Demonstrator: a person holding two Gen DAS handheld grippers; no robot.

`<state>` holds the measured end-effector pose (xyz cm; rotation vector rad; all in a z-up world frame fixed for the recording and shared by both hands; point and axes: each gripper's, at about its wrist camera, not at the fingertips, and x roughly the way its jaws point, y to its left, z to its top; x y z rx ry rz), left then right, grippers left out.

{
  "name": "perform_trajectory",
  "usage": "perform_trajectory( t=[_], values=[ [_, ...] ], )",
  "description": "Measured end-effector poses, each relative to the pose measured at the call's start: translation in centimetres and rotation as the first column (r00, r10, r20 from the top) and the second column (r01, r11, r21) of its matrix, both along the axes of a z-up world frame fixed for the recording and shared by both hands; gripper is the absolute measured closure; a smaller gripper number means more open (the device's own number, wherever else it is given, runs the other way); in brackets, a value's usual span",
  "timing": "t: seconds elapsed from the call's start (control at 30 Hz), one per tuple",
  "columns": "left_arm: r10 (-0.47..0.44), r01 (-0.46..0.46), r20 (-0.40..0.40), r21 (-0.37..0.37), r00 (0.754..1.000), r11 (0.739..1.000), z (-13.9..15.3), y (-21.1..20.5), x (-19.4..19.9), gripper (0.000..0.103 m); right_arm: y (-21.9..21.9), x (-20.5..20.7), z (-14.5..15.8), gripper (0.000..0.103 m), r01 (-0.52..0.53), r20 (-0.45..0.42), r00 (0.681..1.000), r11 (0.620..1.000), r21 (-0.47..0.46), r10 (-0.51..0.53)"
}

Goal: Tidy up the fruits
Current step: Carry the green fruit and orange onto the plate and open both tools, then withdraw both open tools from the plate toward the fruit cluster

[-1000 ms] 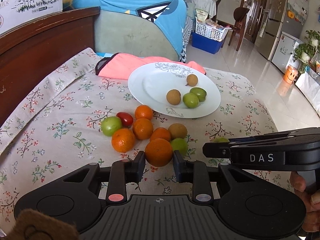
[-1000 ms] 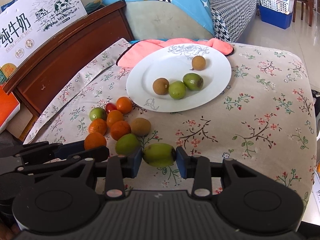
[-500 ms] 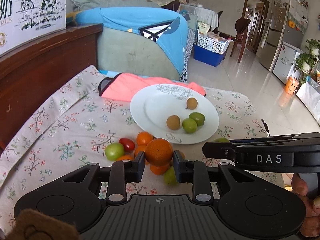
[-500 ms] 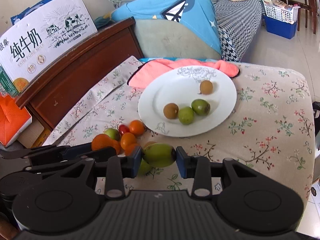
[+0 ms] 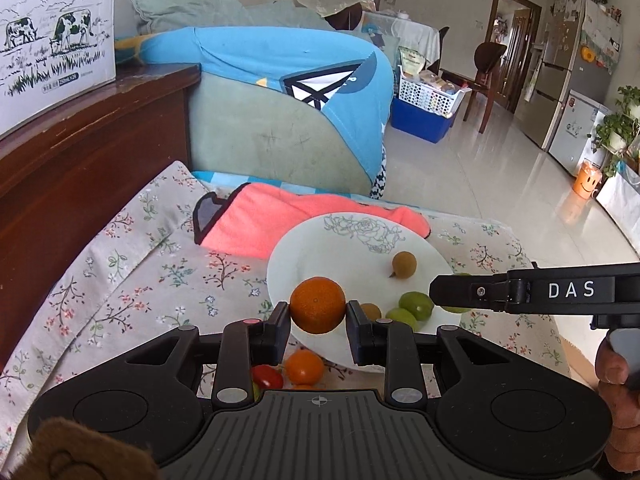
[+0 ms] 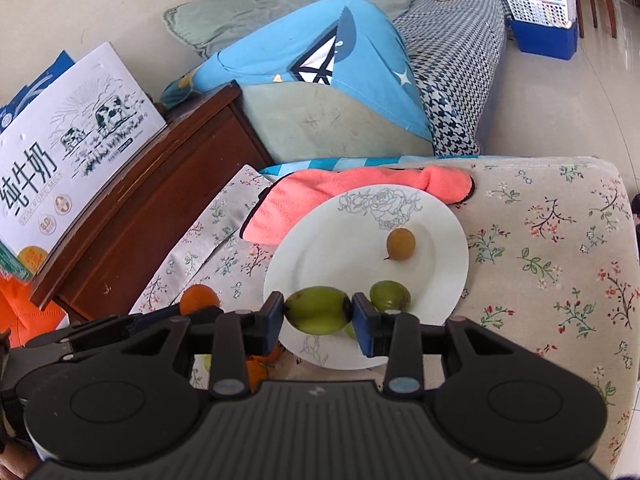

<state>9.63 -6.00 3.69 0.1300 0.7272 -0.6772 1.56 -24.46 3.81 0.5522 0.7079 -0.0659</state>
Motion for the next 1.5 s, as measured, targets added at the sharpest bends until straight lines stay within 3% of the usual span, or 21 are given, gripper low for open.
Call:
perform_trajectory(
  t=[0.27, 0.7, 0.83, 0.87, 0.93, 1.0, 1.27, 1.5],
  values=[
    [-0.003, 0.004, -0.058, 0.027, 0.998, 1.0, -1.8, -2.2, 2.7, 0.076, -2.6, 2.9, -1.7, 0.066, 0.075, -0.029, 0.997, 0.989, 0.124, -0.072],
    [0.015, -0.01, -0.101, 0.053, 0.995, 0.999, -4.0, -4.5, 5.7, 0.075, -3.5, 6.5, -4.1, 0.065, 0.118, -0.092, 0.99, 0.983, 0.142, -0.106],
    [0.028, -0.023, -0.08, 0.056, 0.996, 0.998, -3.6, -4.6, 5.7, 0.074, -3.5, 6.7, -4.0, 0.064, 0.132, -0.082, 0.989, 0.981, 0.14, -0.121],
    [0.032, -0.028, -0.078, 0.049, 0.996, 0.998, -3.3, -4.5, 5.7, 0.073, -3.5, 6.7, -3.9, 0.064, 0.13, -0.078, 0.99, 0.981, 0.144, -0.12],
    [0.049, -0.046, -0.08, 0.036, 0.996, 0.998, -2.7, -4.1, 5.8, 0.055, -3.5, 6.6, -3.6, 0.064, 0.122, -0.067, 0.991, 0.982, 0.144, -0.113],
    [0.069, -0.067, -0.06, 0.035, 0.996, 0.997, -2.1, -3.6, 5.6, 0.048, -3.3, 6.5, -3.1, 0.064, 0.11, -0.056, 0.993, 0.985, 0.136, -0.103],
    [0.123, -0.12, -0.047, 0.05, 0.991, 0.991, -0.4, -1.0, 5.3, 0.04, -2.6, 5.1, -2.0, 0.063, 0.083, -0.035, 0.996, 0.99, 0.117, -0.08],
    [0.168, -0.165, -0.103, 0.035, 0.98, 0.986, -0.5, 1.9, 4.4, 0.039, -0.7, 3.4, -1.5, 0.062, 0.018, -0.033, 0.999, 0.998, 0.057, -0.016]
  ],
)
